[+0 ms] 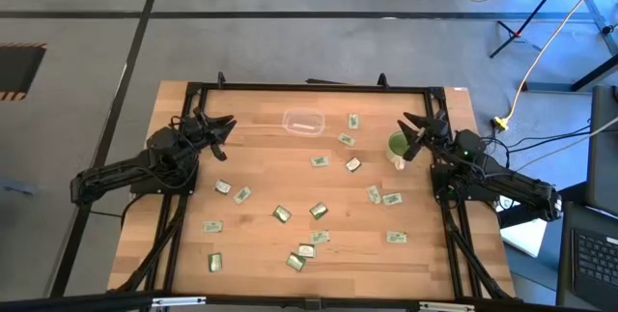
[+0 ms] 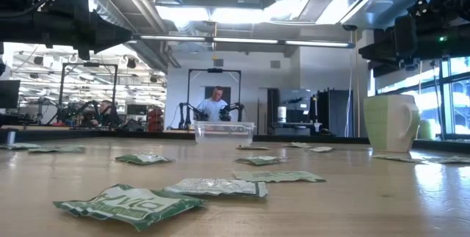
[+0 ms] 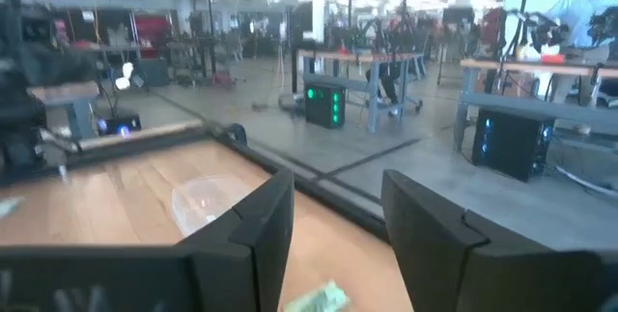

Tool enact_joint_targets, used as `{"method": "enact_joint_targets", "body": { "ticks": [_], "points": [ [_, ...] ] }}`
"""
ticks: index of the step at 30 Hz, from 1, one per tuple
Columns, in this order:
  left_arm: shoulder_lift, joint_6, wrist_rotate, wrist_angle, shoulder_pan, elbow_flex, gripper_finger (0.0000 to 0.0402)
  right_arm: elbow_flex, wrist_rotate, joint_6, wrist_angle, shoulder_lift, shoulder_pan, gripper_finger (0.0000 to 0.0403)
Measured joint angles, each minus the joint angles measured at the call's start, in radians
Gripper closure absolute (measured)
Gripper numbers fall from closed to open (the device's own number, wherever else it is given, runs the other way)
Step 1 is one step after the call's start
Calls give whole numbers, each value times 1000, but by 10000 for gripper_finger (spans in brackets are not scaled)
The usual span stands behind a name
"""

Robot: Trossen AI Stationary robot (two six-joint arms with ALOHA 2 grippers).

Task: Pick and place items into bin
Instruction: Put the green stevia packet into the bin

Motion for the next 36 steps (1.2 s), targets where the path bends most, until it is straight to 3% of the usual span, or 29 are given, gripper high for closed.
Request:
{"method": "enact_joint_targets", "body": {
  "ticks": [5, 9, 16, 21, 26, 32, 36],
  "points": [
    [0, 0, 0, 0, 0, 0, 315, 107, -69, 10, 22, 45, 0, 240],
    [0, 0, 0, 1, 0, 0, 315, 243, -76, 19, -31, 194, 0, 240],
    [0, 0, -4, 1, 0, 0, 315, 612, -75, 141, -254, 666, -12, 240],
    [0, 0, -4, -12, 0, 0, 315, 971, -73, 201, -601, 1049, -60, 240],
    [2, -38, -4, -14, 0, 0, 315, 1239, -76, 234, -852, 1374, -122, 259],
    [2, -52, -4, -14, 0, 0, 315, 1364, -215, 149, -901, 1645, -150, 293],
    [3, -52, -4, -14, 0, 0, 315, 1374, -233, 127, -910, 1772, -151, 303]
  ]
}}
